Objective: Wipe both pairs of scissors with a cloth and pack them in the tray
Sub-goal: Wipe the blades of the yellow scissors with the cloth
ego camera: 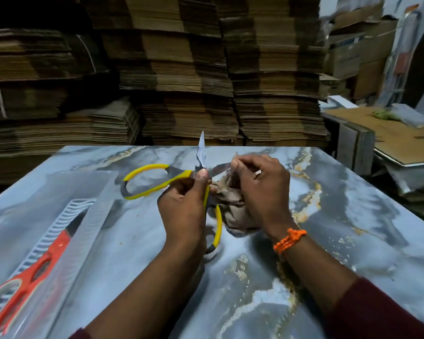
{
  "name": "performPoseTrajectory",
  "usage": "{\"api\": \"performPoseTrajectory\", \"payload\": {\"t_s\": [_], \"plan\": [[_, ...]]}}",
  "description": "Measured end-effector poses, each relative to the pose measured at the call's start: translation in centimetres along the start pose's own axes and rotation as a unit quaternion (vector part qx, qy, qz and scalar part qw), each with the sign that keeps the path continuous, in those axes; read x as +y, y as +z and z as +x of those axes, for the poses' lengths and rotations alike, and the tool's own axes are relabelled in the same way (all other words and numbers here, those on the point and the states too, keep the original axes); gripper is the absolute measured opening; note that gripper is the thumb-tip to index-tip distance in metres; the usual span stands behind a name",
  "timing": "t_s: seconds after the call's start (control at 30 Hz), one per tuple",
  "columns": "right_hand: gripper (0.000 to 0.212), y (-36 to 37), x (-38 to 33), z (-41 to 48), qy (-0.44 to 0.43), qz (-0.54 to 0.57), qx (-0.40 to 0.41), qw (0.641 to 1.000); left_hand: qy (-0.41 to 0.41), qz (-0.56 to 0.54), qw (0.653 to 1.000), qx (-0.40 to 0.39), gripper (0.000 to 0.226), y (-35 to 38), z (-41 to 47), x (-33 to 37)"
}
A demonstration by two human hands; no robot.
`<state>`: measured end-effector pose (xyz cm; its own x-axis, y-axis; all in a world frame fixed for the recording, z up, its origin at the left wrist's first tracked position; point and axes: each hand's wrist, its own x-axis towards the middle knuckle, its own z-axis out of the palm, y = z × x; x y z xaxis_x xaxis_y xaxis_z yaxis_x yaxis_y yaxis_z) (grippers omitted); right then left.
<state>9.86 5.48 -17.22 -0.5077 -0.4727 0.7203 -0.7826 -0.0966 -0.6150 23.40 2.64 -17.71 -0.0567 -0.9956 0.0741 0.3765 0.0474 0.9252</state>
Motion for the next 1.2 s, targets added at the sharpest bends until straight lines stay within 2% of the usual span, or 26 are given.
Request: {"api": "performPoseTrajectory", "payload": {"t_s": [0.1,0.3,0.37,0.43,0.47,0.53,0.6,0.7,0.8,0.87,0.9,1.03,1.17,1.2], "plan": [[0.011,-0.5,-1.1,-0.8,-0.062,-0.02,0.013,0.998,0.011,0.013,1.0,-0.005,0.028,0.1,0.1,0.2],[0.009,-0.3,-1.1,-1.0,-0.171,-0.092,0.024,0.981,0.014,0.007,1.0,-0.002,0.024,-0.4,0.1,0.4],[0.01,-0.3,-1.1,-1.1,-0.194,-0.101,0.008,0.976,0.003,-0.001,1.0,-0.002,0.024,-0.4,0.2,0.4],[0.009,-0.1,0.4,-0.5,-0.166,-0.103,-0.027,0.98,0.001,0.003,1.0,-0.009,0.023,-0.4,0.3,0.6],[0.008,-0.2,1.5,0.1,-0.122,-0.096,-0.036,0.987,0.006,0.007,1.0,-0.017,0.023,-0.4,0.2,0.7],[0.007,-1.4,3.3,1.8,-0.002,-0.057,-0.02,0.998,0.018,0.009,0.999,-0.03,0.023,-0.3,0.0,0.8],[0.011,-3.5,3.8,2.7,0.072,-0.019,0.033,0.997,0.026,0.017,0.999,-0.029,0.022,-0.4,0.2,0.7],[0.005,-4.6,0.9,2.1,0.028,0.011,0.06,0.998,0.02,0.034,0.999,-0.005,0.019,-0.4,0.6,0.3],[0.008,-2.1,-1.7,-0.3,-0.107,-0.025,-0.034,0.993,0.026,0.057,0.998,-0.004,0.02,-0.2,0.5,-0.1],[0.012,0.1,-2.6,-2.0,-0.162,-0.026,-0.093,0.982,0.039,0.047,0.998,-0.014,0.017,-0.2,0.3,0.0],[0.014,0.8,-2.4,-2.0,-0.159,-0.018,-0.098,0.982,0.045,0.04,0.998,-0.02,0.014,-0.3,0.3,0.1],[0.011,0.5,-0.7,-0.5,-0.028,0.002,-0.057,0.998,0.039,0.012,0.998,-0.044,0.01,-0.1,-0.3,0.2],[0.012,0.3,-1.9,-1.7,-0.1,-0.013,-0.065,0.993,0.071,0.028,0.996,-0.05,0.009,0.2,-0.2,0.4],[0.012,0.4,-1.7,-1.3,-0.094,-0.014,-0.065,0.993,0.071,0.029,0.996,-0.048,0.009,0.1,-0.2,0.4]]}}
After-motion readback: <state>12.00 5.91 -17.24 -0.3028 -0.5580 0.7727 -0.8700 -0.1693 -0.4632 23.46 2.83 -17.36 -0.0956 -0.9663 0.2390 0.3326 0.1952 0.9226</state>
